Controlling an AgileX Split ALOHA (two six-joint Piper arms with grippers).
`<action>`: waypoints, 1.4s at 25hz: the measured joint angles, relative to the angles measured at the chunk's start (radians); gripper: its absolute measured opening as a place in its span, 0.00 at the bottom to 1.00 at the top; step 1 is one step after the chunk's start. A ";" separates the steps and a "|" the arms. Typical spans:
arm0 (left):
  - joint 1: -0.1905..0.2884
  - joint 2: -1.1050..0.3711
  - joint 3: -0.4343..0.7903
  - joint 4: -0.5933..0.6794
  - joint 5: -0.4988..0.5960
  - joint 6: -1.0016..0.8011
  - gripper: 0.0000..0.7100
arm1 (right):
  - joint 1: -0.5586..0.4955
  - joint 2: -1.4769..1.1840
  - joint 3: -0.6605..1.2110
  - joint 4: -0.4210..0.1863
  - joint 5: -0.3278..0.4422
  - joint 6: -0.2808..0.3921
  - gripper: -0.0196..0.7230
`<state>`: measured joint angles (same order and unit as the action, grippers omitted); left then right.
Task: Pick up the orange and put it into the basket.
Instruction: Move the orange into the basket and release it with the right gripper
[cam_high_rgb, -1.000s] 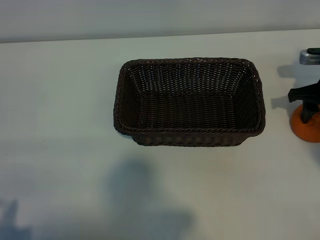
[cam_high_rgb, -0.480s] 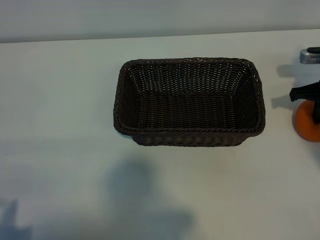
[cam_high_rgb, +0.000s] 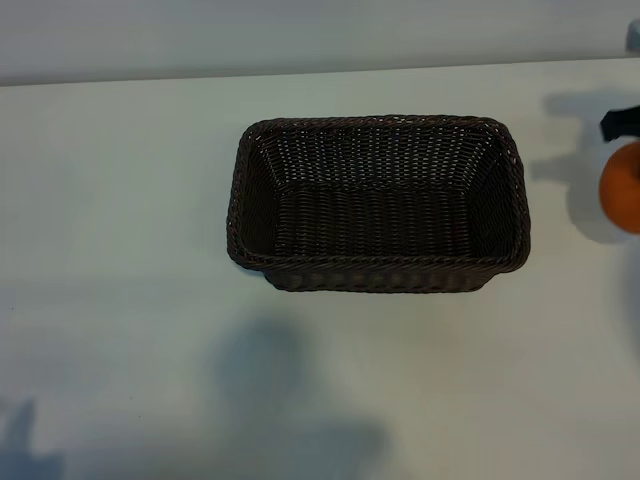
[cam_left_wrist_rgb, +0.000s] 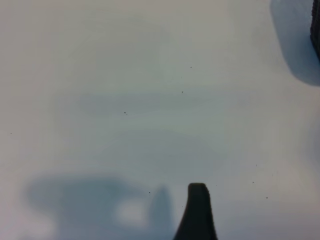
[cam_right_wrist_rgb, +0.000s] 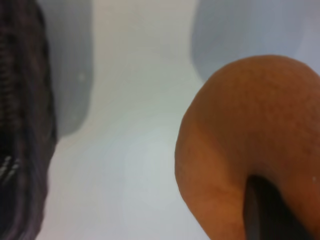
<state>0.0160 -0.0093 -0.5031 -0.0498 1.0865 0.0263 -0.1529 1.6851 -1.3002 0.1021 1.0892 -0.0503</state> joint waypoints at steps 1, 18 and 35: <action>0.000 0.000 0.000 0.000 0.000 0.000 0.84 | 0.000 -0.022 -0.010 0.001 0.017 -0.004 0.13; 0.000 0.000 0.000 0.000 0.000 -0.005 0.84 | 0.220 -0.072 -0.095 0.046 0.090 -0.018 0.12; 0.000 0.000 0.000 0.000 0.000 -0.004 0.84 | 0.543 0.140 -0.318 -0.002 0.097 0.065 0.12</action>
<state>0.0160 -0.0093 -0.5031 -0.0498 1.0865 0.0220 0.3902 1.8251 -1.6184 0.1005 1.1866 0.0143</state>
